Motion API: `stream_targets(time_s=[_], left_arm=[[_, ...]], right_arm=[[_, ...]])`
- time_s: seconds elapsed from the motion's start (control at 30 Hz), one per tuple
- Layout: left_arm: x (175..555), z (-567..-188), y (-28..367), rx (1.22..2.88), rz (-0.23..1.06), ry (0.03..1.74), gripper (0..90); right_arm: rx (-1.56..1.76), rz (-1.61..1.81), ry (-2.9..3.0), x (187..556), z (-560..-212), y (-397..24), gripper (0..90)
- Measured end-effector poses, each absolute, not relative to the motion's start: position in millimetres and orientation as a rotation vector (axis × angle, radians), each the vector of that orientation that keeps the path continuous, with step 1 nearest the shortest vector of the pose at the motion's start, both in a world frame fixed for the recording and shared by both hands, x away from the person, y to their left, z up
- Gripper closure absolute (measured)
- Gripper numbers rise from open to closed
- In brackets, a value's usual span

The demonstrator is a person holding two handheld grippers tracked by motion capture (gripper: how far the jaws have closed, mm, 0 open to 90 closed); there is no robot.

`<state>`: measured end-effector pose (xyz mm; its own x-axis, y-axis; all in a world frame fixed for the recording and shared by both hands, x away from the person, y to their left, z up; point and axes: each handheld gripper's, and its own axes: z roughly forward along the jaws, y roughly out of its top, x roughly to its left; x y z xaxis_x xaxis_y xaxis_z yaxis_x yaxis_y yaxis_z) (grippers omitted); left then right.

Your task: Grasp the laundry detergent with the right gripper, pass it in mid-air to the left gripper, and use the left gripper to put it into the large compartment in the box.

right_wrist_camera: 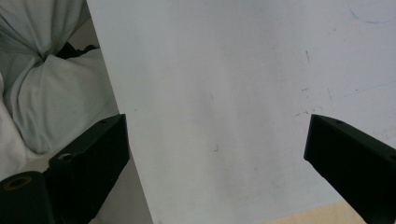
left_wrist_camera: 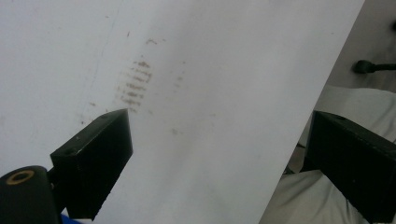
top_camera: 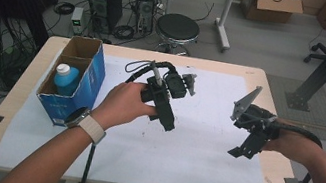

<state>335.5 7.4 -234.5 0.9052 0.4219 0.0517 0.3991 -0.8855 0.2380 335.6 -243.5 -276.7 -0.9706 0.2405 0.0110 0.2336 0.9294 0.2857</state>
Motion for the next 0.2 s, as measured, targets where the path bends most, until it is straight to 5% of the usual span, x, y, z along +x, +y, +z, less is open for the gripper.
stream_targets(time_s=[0.2], left_arm=[[336.4, -235.2, 8.9, 2.854, 0.150, 0.625, 8.3]], right_arm=[[0.383, 0.446, 3.062, 335.0, -277.8, -244.5, 6.6]])
